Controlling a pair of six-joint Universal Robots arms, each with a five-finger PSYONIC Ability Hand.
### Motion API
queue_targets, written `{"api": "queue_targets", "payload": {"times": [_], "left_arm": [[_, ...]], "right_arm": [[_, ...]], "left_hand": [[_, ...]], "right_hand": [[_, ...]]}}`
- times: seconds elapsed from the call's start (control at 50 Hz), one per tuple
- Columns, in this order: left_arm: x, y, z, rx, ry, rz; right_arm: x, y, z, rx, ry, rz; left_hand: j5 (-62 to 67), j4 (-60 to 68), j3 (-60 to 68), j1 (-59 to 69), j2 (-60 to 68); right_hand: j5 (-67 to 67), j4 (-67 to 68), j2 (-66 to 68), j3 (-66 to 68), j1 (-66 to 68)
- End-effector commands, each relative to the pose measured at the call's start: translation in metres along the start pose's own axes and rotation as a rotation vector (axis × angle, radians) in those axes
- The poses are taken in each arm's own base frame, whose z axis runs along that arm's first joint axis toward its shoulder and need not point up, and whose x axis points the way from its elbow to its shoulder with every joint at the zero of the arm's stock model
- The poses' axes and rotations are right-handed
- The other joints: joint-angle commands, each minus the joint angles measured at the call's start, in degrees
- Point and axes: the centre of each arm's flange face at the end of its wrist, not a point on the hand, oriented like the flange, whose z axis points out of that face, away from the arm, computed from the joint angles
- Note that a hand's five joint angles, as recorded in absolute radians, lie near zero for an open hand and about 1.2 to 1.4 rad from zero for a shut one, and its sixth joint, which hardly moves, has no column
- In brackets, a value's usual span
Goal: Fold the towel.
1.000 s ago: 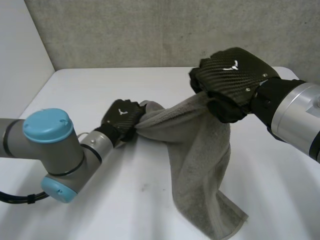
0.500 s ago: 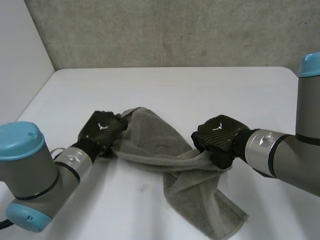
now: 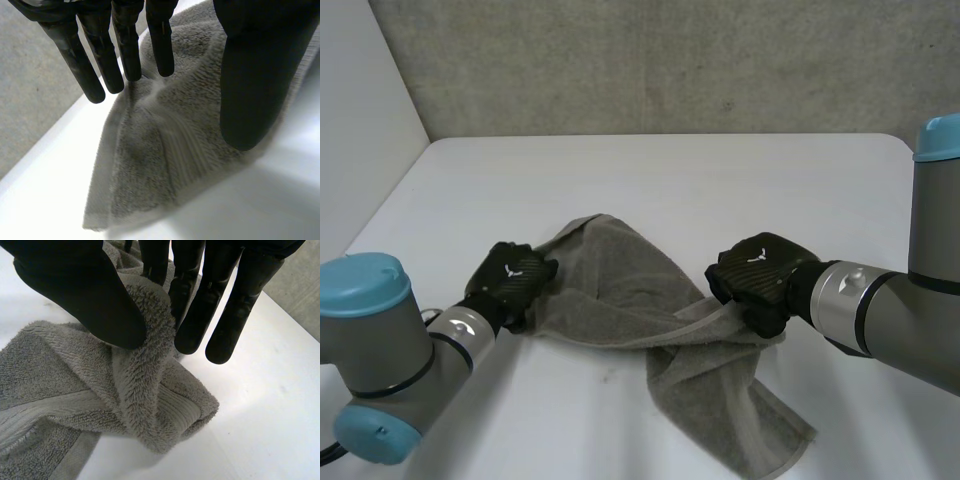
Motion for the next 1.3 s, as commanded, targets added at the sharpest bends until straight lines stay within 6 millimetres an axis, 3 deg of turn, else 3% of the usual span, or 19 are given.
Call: {"api": "queue_targets", "payload": {"times": [0.02, 0.08, 0.24, 0.4, 0.8, 0.98, 1.16, 1.3], "left_arm": [[-0.008, -0.003, -0.013, -0.041, -0.009, -0.103], [-0.026, 0.003, -0.016, -0.081, -0.054, -0.284], [-0.022, 0.010, -0.020, -0.138, -0.033, -0.446], [-0.005, 0.010, -0.025, -0.151, 0.014, -0.442], [0.031, -0.010, -0.004, -0.043, 0.114, -0.371], [0.032, -0.012, 0.013, -0.017, 0.109, -0.371], [0.043, -0.029, 0.015, 0.033, 0.146, -0.412], [0.053, -0.039, 0.012, 0.053, 0.177, -0.446]], "right_arm": [[0.001, 0.000, 0.003, 0.008, 0.005, -0.001], [0.002, 0.001, 0.005, 0.009, 0.009, 0.002], [0.004, 0.000, 0.007, 0.028, 0.025, 0.011], [0.003, 0.002, 0.010, 0.038, 0.027, 0.031], [-0.001, 0.008, 0.010, 0.017, 0.012, 0.041], [0.001, 0.008, 0.011, 0.024, 0.018, 0.037], [0.002, 0.008, 0.012, 0.029, 0.025, 0.032], [-0.001, 0.012, 0.012, 0.019, 0.018, 0.036]], "left_hand": [[4.23, 4.22, 4.07, 4.00, 4.11], [4.56, 4.55, 4.41, 4.33, 4.45], [6.75, 6.73, 6.59, 6.51, 6.63], [8.61, 8.60, 8.45, 8.38, 8.49], [4.40, 4.39, 4.24, 4.17, 4.28], [16.34, 16.33, 16.18, 16.11, 16.22], [5.75, 5.74, 5.60, 5.52, 5.64], [5.74, 5.73, 5.59, 5.51, 5.63]], "right_hand": [[13.49, 11.77, 12.81, 12.32, 24.32], [13.49, 11.77, 12.81, 12.32, 24.32], [13.49, 11.77, 12.81, 12.32, 24.32], [13.49, 11.77, 12.81, 12.32, 24.32], [13.49, 11.77, 12.81, 12.32, 24.32], [13.49, 11.77, 12.81, 12.32, 24.32], [13.49, 11.77, 12.81, 12.32, 24.32], [13.49, 11.77, 12.81, 12.32, 24.32]]}}
